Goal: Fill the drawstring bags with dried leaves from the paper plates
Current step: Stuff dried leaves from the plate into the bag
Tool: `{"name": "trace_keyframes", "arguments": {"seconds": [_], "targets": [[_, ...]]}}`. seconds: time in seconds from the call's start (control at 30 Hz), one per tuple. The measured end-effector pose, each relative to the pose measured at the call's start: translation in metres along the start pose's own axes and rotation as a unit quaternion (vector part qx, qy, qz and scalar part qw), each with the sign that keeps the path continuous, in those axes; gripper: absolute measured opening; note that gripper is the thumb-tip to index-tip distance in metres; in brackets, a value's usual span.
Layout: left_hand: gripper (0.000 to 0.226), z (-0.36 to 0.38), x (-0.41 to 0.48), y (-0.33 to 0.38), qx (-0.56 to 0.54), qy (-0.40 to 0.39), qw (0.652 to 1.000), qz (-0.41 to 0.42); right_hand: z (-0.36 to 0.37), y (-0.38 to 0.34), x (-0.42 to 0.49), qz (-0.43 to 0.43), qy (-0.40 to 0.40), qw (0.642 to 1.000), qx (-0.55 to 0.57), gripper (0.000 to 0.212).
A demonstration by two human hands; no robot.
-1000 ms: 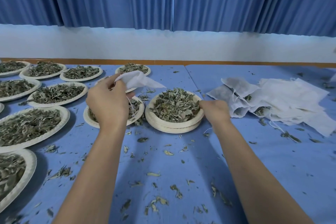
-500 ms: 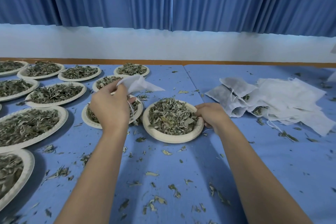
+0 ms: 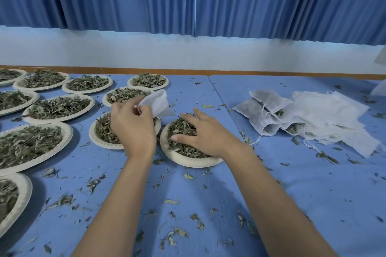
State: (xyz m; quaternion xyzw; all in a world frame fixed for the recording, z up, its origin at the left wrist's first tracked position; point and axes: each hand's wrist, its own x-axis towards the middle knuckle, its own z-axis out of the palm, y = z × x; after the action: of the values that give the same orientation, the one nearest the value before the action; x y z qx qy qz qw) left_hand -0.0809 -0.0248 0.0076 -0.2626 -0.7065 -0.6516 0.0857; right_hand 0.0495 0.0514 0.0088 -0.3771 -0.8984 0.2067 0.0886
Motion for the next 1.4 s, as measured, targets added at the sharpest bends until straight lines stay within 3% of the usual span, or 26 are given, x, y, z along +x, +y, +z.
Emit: {"name": "trace_keyframes", "arguments": {"seconds": [0.13, 0.33, 0.53, 0.67, 0.97, 1.1, 1.2, 1.4], "targets": [[0.032, 0.009, -0.004, -0.002, -0.011, -0.041, 0.999, -0.027, -0.007, 0.001, -0.001, -0.019, 0.053, 0.998, -0.021, 0.062], [0.030, 0.015, 0.000, -0.009, -0.037, -0.053, 0.997, -0.052, -0.022, 0.001, -0.007, 0.053, 0.036, 0.997, -0.048, 0.073], [0.026, 0.014, -0.005, -0.012, 0.029, -0.093, 0.995, -0.023, -0.022, 0.000, -0.006, 0.058, 0.044, 0.997, -0.040, 0.050], [0.023, 0.013, -0.010, -0.007, 0.049, -0.076, 0.996, 0.006, -0.020, 0.006, -0.005, 0.048, 0.089, 0.994, -0.037, 0.030], [0.032, 0.014, -0.013, 0.000, 0.016, -0.153, 0.988, 0.003, -0.030, 0.014, -0.007, 0.036, 0.206, 0.971, 0.118, 0.021], [0.026, 0.015, -0.017, 0.003, 0.037, -0.157, 0.987, 0.021, -0.034, 0.014, -0.007, 0.067, 0.210, 0.941, 0.256, 0.016], [0.024, 0.015, -0.019, 0.004, 0.043, -0.159, 0.986, 0.028, -0.039, 0.016, -0.007, 0.082, 0.205, 0.907, 0.359, 0.028], [0.024, 0.018, -0.020, 0.000, 0.076, -0.162, 0.983, 0.048, -0.031, 0.014, -0.008, 0.085, 0.183, 0.900, 0.385, 0.026]]}}
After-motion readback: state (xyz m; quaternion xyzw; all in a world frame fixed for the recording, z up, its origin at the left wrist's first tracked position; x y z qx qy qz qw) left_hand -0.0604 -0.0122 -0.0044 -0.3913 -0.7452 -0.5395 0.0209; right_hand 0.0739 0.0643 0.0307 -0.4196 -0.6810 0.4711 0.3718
